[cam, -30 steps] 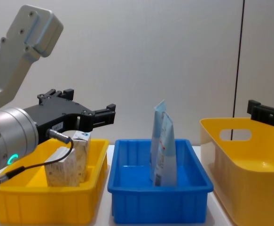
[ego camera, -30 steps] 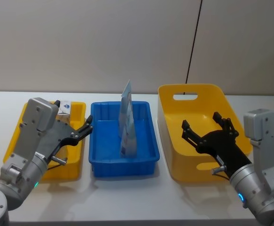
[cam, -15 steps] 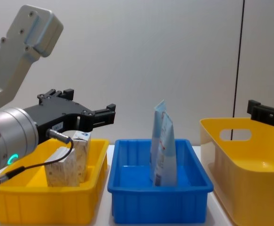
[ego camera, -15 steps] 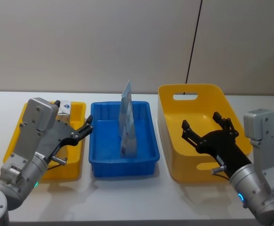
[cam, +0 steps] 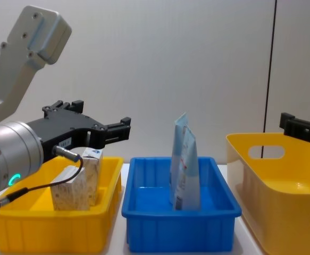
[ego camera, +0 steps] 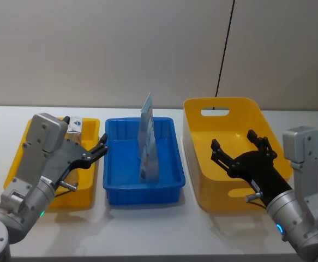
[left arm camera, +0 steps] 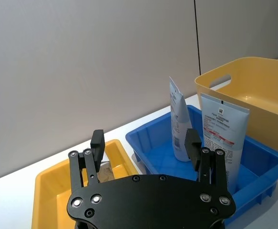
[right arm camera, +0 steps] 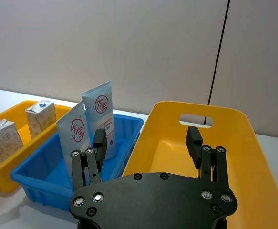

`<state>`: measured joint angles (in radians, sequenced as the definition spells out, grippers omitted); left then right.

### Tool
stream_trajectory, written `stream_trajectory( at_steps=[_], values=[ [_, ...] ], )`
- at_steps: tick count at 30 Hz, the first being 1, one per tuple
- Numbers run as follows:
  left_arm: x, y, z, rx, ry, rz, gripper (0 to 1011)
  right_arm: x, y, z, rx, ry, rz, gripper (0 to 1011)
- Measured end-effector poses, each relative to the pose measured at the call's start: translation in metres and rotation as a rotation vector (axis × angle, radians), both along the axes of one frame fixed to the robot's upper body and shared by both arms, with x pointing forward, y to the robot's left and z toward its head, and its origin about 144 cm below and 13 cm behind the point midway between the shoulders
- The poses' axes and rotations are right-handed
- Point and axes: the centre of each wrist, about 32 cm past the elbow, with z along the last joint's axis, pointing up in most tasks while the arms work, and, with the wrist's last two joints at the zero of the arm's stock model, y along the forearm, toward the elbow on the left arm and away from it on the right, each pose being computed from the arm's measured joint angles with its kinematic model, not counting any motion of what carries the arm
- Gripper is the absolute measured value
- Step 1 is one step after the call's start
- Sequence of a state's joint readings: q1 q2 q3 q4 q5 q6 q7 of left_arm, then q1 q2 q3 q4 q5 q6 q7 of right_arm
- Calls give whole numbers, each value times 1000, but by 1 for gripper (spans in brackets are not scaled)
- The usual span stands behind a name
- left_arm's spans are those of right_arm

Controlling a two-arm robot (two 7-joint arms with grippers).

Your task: Bimanual collaborative sorting of washing and personal care products

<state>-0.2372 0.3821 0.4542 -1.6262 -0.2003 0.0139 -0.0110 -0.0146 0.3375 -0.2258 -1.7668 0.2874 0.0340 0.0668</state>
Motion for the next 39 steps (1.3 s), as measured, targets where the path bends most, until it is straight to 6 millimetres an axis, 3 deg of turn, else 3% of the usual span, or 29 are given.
stream_trajectory(
  at_steps=[6, 26, 39],
  values=[
    [1, 0, 3, 3, 5, 2, 1002, 0, 0, 0, 0, 0, 0, 1002],
    [-2, -1, 40, -44, 154, 89, 1001, 0, 0, 0, 0, 0, 0, 1002],
    [-12, 0, 48, -61, 241, 93, 1001, 0, 0, 0, 0, 0, 0, 1002]
  ],
)
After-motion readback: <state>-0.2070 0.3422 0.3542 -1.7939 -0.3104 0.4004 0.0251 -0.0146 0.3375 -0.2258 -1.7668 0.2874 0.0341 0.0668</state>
